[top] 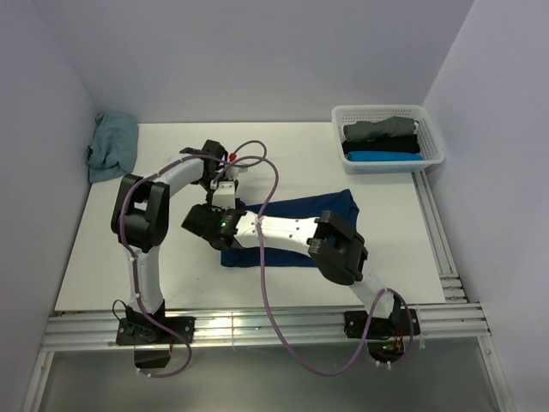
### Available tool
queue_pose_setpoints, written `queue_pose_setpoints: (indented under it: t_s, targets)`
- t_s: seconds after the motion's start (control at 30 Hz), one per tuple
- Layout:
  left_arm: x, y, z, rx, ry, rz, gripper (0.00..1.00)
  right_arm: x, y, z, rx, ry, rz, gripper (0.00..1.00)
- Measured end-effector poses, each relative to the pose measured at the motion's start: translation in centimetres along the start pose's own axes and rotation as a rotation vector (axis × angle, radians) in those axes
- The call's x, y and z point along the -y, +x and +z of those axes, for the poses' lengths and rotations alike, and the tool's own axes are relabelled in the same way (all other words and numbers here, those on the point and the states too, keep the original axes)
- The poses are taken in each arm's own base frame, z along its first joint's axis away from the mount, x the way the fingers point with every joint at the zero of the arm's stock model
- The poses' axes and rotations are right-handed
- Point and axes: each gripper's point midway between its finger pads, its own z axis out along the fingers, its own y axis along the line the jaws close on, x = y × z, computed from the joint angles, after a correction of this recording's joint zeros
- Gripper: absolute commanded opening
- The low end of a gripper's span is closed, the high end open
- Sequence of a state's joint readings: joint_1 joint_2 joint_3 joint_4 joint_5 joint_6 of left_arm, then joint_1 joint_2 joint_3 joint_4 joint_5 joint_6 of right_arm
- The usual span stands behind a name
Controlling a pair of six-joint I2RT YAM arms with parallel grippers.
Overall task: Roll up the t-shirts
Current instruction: Roll the tshirt
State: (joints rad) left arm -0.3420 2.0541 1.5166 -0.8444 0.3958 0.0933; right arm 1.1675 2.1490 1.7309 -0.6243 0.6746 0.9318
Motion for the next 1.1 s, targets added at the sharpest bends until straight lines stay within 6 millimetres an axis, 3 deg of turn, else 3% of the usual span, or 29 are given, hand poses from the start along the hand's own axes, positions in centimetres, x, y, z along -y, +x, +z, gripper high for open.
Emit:
queue_pose_setpoints:
  t_s: [0.2,0.37,0.57,0.83,0.93,1.1]
  targets:
    - [-0.1,0.0,0.2,-0.006,-0.001,-0.002,0.15,-0.5,1.1,1.7,-0.009,0.025,-0.029,0.65]
    - [-0.1,0.1,0.2,-0.007,-0.001,-0.002,0.15,0.9,3.3,3.6,-0.038,0.091,-0.084,0.65]
    - [-0.1,0.0,0.4,-0.015,0.001,-0.005,0.17,1.5,3.3,3.3,-0.057,0.126,-0.073,0.54]
    - [0.1,-0.4,0.0,-0.020,0.002,-0.004,0.37,2.3,4.0,3.2,-0.063,0.099,-0.010,0.21]
    - [0.2,-0.9,-0.3,-0.010,0.002,0.000,0.49,2.2,4.0,3.0,-0.080,0.040,0.051,0.13]
    - [0.5,-2.5,-1.2,0.032,0.015,0.013,0.65,2.4,4.0,2.7,-0.132,-0.106,0.213,0.11]
